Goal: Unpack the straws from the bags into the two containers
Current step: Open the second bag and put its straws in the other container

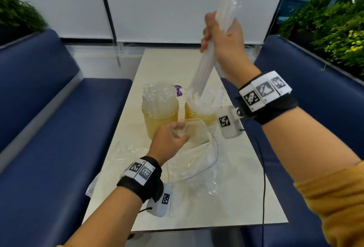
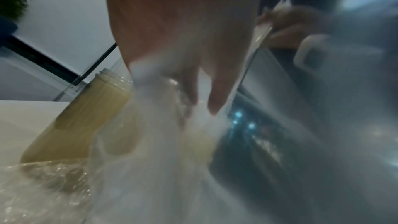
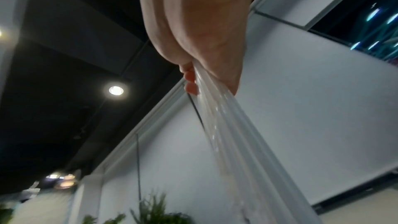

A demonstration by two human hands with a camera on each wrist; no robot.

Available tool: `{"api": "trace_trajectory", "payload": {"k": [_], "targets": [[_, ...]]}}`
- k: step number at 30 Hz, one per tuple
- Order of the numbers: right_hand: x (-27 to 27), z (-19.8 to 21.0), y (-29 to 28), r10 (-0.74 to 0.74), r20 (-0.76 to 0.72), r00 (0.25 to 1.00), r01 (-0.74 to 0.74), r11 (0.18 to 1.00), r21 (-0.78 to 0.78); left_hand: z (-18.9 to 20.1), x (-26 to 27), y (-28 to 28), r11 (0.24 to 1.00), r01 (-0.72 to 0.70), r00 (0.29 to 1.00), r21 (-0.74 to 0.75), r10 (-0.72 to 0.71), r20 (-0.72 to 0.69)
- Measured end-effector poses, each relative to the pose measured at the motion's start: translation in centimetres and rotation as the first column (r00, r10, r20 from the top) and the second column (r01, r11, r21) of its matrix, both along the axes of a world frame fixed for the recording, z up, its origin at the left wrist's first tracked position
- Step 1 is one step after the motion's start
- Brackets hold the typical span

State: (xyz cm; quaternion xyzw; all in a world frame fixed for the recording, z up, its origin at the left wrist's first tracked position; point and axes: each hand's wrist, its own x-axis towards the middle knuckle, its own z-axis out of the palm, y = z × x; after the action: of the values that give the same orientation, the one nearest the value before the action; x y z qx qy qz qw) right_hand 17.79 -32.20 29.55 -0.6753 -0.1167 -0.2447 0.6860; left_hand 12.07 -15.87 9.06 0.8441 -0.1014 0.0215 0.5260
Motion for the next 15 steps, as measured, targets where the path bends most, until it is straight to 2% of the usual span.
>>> {"api": "trace_trajectory", "payload": {"k": [5,8,15], "targets": [[4.5,-2.6,-2.4,-0.117,-0.026,0.993,0.114,0.988,-0.108,-0.2,0.1,0.5,1.000,-0.018,0.999,-0.015,0.018,-0.042],[6.1,-5.7,-2.9,-0.111,-0.107,0.988,0.091,0.979,-0.181,-0.3,0.1,0.9,0.999,-0.018,0.998,-0.027,0.017,-0.054],[7.5,-11.7,-2.7,-0.083,-0.239,0.967,0.038,0.981,-0.188,-0.2,0.3,1.2,0.997,-0.021,1.000,-0.074,0.020,-0.018]]}}
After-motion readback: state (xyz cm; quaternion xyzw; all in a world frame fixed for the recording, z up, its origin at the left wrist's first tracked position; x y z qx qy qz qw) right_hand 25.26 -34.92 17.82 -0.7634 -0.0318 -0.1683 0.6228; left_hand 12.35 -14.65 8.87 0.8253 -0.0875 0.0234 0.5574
